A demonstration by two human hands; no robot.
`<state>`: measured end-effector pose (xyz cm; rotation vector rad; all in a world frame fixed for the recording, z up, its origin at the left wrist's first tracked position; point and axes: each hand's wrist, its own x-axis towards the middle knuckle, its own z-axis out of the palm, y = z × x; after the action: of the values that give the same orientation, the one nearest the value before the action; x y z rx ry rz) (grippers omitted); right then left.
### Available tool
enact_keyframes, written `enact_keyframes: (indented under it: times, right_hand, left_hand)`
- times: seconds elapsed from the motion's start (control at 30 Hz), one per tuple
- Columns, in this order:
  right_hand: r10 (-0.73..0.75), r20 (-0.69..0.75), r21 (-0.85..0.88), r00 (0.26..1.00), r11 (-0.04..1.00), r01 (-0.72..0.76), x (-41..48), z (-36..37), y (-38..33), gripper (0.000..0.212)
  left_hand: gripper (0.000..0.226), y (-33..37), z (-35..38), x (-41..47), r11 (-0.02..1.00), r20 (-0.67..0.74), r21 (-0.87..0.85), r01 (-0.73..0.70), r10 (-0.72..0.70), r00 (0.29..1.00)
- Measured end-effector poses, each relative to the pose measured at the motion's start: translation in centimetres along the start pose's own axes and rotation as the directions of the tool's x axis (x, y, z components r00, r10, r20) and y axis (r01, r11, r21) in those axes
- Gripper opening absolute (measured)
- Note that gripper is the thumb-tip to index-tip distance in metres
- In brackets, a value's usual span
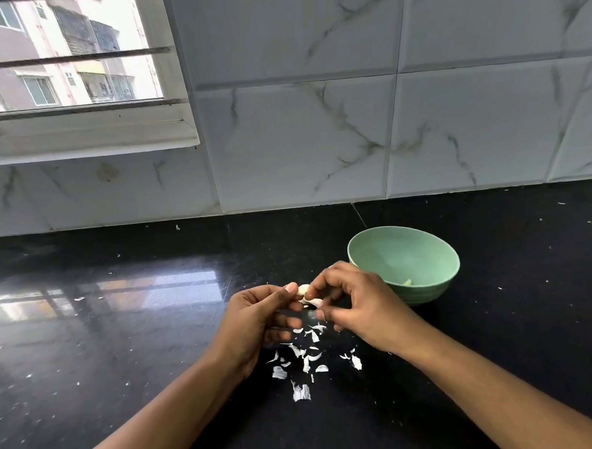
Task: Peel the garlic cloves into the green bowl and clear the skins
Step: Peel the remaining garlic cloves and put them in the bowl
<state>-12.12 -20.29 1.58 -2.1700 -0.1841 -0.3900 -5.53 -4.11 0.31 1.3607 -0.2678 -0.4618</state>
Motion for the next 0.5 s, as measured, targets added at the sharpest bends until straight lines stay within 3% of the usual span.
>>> enact_keyframes:
  times: [0.13, 0.23, 0.5]
  right_hand:
    - [0.022, -0.127, 0.053, 0.992, 0.998, -0.016, 0.10, 0.28, 0.20, 0.023]
    - [-0.030, -0.156, 0.051, 0.987, 0.998, 0.038, -0.09, 0.59, 0.09, 0.011]
    - [0.073, -0.125, 0.203, 0.989, 0.978, -0.047, -0.14, 0.39, -0.42, 0.008]
  left_hand:
    - [0.027, -0.05, 0.15, -0.29, 0.988, 0.027, 0.126, -0.087, 0.084, 0.996]
    - [0.027, -0.02, 0.32, -0.69, 0.969, 0.043, 0.191, -0.159, 0.153, 0.987]
    - [0.020, 0.06, 0.37, -0.86, 0.955, 0.085, 0.143, -0.260, 0.250, 0.965]
